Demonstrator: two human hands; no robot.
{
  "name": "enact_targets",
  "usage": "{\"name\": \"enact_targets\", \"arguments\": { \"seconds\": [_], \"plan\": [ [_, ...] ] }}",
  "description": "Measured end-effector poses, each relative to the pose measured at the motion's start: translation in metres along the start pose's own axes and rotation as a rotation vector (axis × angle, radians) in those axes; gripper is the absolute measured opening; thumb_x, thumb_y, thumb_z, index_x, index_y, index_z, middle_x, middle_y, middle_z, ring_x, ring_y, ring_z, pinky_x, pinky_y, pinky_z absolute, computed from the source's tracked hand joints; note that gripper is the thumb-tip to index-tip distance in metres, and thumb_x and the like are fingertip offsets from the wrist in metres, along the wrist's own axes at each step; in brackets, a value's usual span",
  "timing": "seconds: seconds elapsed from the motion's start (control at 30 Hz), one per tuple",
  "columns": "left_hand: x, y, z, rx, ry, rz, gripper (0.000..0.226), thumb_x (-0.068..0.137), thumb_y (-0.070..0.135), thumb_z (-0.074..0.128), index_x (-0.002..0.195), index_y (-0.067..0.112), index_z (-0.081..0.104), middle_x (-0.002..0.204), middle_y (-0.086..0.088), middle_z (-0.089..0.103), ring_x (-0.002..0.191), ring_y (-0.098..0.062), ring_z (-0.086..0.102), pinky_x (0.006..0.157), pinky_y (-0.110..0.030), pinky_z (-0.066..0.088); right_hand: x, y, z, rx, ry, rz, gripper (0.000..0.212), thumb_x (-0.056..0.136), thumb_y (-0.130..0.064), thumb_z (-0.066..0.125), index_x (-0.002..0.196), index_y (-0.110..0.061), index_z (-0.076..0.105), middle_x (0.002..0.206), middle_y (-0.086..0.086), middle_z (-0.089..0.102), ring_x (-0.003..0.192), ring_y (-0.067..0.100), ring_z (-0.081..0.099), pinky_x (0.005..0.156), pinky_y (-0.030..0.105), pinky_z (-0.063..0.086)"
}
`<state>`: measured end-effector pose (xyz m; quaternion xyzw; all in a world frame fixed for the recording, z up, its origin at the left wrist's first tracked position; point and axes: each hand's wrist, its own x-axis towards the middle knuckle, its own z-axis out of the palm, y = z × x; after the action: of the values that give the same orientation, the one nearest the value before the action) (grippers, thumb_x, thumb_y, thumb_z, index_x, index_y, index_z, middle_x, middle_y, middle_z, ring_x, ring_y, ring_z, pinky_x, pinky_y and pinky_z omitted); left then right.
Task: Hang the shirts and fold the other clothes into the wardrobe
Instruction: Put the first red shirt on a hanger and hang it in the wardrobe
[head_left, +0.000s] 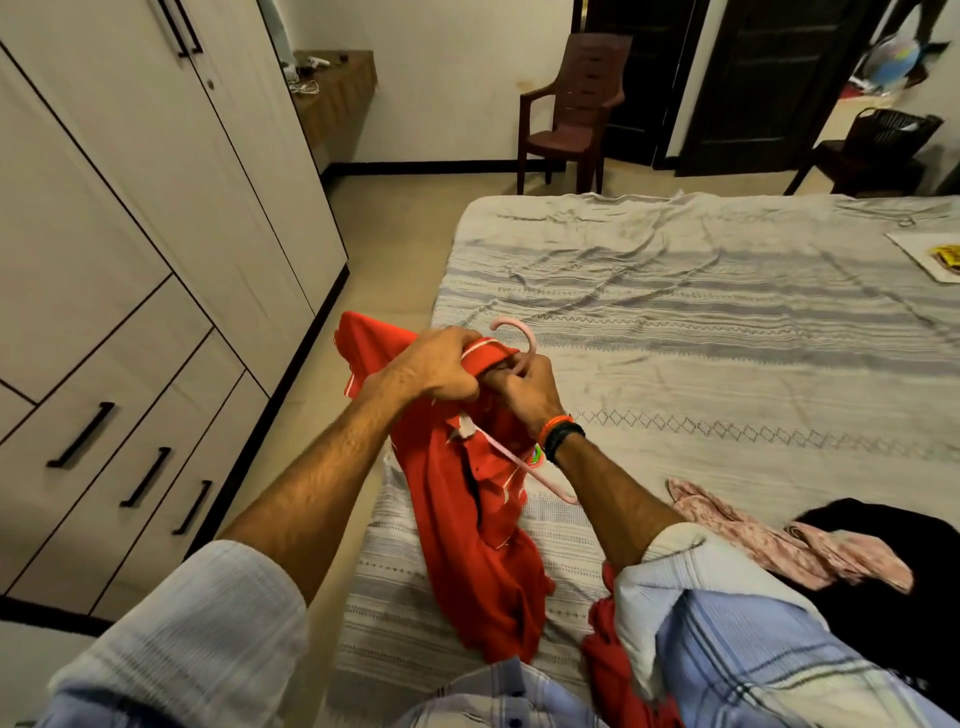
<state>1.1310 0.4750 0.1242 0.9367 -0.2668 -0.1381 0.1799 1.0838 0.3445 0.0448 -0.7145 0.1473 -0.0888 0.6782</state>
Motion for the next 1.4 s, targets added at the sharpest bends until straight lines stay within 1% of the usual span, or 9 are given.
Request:
{"name": "enact_targets", "arguments": {
  "seconds": [0.13, 0.3, 0.4, 0.53, 0.73, 0.93, 1.07, 1.23, 1.4],
  "plan": [
    [0.005, -0.008, 0.005, 0.127, 0.145, 0.035, 0.044, 0.064, 0.035, 0.078, 0.104, 0.018, 0.069, 0.100, -0.010, 0.072, 0.096, -0.032, 0.066, 0.078, -0.033, 0.050, -0.004, -0.002, 0.000, 0.306, -0.142, 0.022, 0.013, 0.083, -0.003, 0.065, 0.074, 0.001, 0.057, 0.054, 0.011, 0.060, 0.040, 0.015, 0.053, 0.040, 0.021, 0.043],
    [0.005, -0.023, 0.004, 0.015, 0.172, 0.005, 0.046, 0.063, 0.047, 0.085, 0.096, 0.017, 0.072, 0.091, -0.005, 0.073, 0.087, -0.025, 0.066, 0.078, -0.040, 0.052, -0.006, 0.005, -0.025, 0.433, -0.316, 0.233, 0.050, 0.082, -0.050, 0.062, 0.101, -0.003, 0.063, 0.086, 0.008, 0.068, 0.080, 0.016, 0.066, 0.076, 0.033, 0.057],
    [0.003, -0.031, 0.002, -0.027, 0.188, 0.015, 0.040, 0.069, 0.046, 0.084, 0.087, 0.013, 0.069, 0.086, -0.005, 0.069, 0.083, -0.025, 0.063, 0.068, -0.032, 0.043, -0.003, 0.026, -0.038, 0.242, -0.188, 0.342, 0.043, 0.085, -0.043, 0.072, 0.106, -0.009, 0.055, 0.103, 0.014, 0.065, 0.083, 0.020, 0.064, 0.074, 0.039, 0.060],
    [-0.006, -0.030, 0.001, -0.065, 0.229, 0.058, 0.045, 0.063, 0.052, 0.085, 0.083, 0.021, 0.059, 0.078, 0.004, 0.056, 0.075, -0.017, 0.052, 0.061, -0.025, 0.030, 0.002, 0.044, -0.041, -0.163, -0.127, 0.304, 0.058, 0.079, -0.024, 0.083, 0.124, -0.023, 0.046, 0.088, 0.004, 0.064, 0.077, 0.019, 0.062, 0.080, 0.043, 0.060],
    [-0.015, -0.029, 0.007, -0.062, 0.281, 0.076, 0.079, 0.057, 0.065, 0.081, 0.113, 0.017, 0.054, 0.091, -0.001, 0.062, 0.081, -0.020, 0.058, 0.070, -0.026, 0.038, 0.005, 0.051, -0.033, -0.345, -0.216, 0.201, 0.013, 0.084, -0.018, 0.077, 0.079, -0.024, 0.066, 0.070, 0.000, 0.062, 0.066, 0.014, 0.057, 0.072, 0.033, 0.050],
    [-0.018, -0.037, 0.020, 0.090, 0.423, 0.106, 0.082, 0.061, 0.092, 0.048, 0.123, 0.039, 0.051, 0.111, 0.002, 0.070, 0.100, -0.026, 0.065, 0.075, -0.037, 0.053, 0.008, 0.047, -0.028, -0.342, -0.092, 0.175, 0.033, 0.096, -0.020, 0.053, 0.063, -0.021, 0.051, 0.070, 0.001, 0.058, 0.067, 0.017, 0.051, 0.071, 0.031, 0.039],
    [-0.019, -0.044, 0.028, 0.126, 0.508, 0.093, 0.072, 0.066, 0.092, 0.041, 0.110, 0.038, 0.059, 0.100, 0.005, 0.069, 0.096, -0.021, 0.064, 0.073, -0.036, 0.052, 0.008, 0.042, -0.036, -0.354, -0.021, 0.148, 0.037, 0.100, -0.038, 0.045, 0.069, -0.019, 0.048, 0.074, 0.004, 0.060, 0.074, 0.023, 0.054, 0.070, 0.035, 0.040],
    [-0.020, -0.057, 0.031, 0.219, 0.566, -0.028, 0.058, 0.075, 0.081, 0.052, 0.102, 0.033, 0.070, 0.092, -0.003, 0.066, 0.088, -0.029, 0.061, 0.069, -0.034, 0.045, 0.004, 0.048, -0.059, -0.346, -0.013, 0.043, 0.039, 0.090, -0.052, 0.063, 0.069, -0.020, 0.053, 0.064, -0.006, 0.058, 0.062, 0.012, 0.053, 0.064, 0.032, 0.042],
    [-0.016, -0.057, 0.037, 0.322, 0.526, -0.017, 0.051, 0.079, 0.066, 0.062, 0.091, 0.017, 0.067, 0.094, -0.008, 0.068, 0.092, -0.035, 0.056, 0.078, -0.040, 0.037, 0.005, 0.051, -0.063, -0.208, -0.079, 0.098, 0.072, 0.053, -0.069, 0.083, 0.081, -0.005, 0.067, 0.081, 0.020, 0.071, 0.067, 0.024, 0.065, 0.072, 0.054, 0.056]
  ]
}}
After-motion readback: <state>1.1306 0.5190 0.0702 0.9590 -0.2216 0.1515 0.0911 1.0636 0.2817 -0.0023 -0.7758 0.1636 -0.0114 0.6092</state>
